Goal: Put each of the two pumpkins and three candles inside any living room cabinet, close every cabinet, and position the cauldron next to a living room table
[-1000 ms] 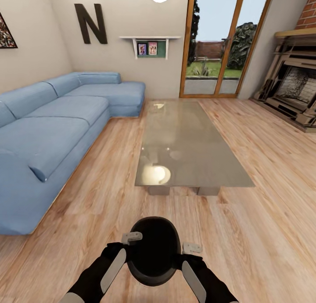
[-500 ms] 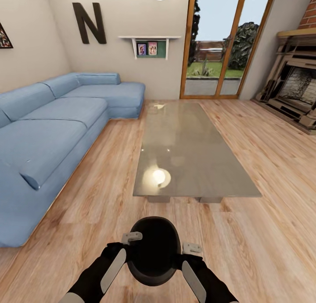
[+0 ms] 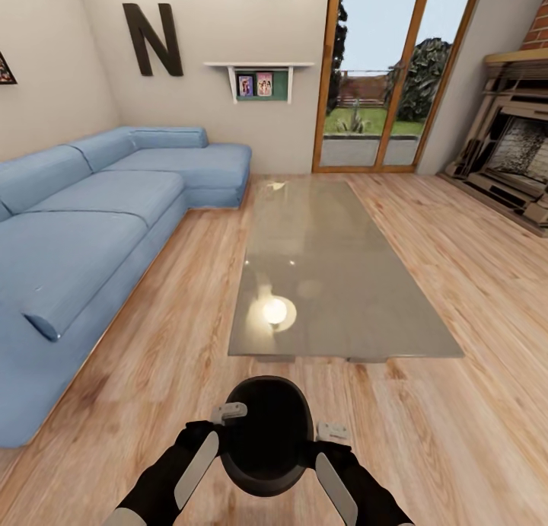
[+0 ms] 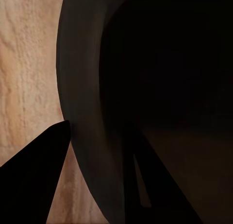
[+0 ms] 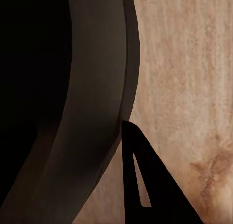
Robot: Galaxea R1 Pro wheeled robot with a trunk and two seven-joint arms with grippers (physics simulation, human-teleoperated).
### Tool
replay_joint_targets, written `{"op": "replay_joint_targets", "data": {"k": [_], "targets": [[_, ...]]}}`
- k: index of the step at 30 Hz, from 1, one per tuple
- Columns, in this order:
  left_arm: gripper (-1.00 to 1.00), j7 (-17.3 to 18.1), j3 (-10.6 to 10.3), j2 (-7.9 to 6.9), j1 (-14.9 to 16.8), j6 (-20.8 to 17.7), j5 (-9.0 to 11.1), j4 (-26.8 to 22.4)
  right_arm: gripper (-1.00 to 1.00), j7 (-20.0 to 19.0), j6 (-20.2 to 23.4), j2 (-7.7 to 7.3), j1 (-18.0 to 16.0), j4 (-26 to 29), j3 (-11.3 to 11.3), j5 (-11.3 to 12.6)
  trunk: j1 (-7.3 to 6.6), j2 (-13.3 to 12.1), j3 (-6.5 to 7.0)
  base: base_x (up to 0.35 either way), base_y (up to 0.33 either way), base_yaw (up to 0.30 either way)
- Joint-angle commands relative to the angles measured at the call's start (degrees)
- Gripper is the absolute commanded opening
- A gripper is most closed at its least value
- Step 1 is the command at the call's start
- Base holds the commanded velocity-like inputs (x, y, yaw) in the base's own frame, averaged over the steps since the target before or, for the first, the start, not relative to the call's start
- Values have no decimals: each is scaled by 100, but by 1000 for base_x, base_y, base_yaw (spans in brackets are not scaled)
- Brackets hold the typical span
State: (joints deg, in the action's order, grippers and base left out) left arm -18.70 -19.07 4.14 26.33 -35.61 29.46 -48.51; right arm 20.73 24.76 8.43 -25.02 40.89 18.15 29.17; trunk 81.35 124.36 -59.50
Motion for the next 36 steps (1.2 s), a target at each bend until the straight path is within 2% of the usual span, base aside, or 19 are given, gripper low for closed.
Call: {"op": "replay_joint_targets", "data": {"k": [1, 14, 24, 36], "targets": [[-100, -55, 9, 20, 4, 19, 237, -18, -100, 45, 47, 1, -3, 17, -235, -35, 0, 2, -5, 70, 0, 0], [-100, -55, 9, 17, 4, 28, 244, -18, -100, 45, 47, 1, -3, 15, -234, -35, 0, 2, -5, 8, 0, 0], [-100, -55, 9, 17, 4, 28, 244, -18, -100, 45, 47, 1, -3, 15, -235, -35, 220, 403, -184, 0, 0, 0], [-100, -55, 9, 15, 4, 26, 244, -18, -100, 45, 47, 1, -3, 15, -239, -35, 220, 403, -184, 12, 0, 0]]}}
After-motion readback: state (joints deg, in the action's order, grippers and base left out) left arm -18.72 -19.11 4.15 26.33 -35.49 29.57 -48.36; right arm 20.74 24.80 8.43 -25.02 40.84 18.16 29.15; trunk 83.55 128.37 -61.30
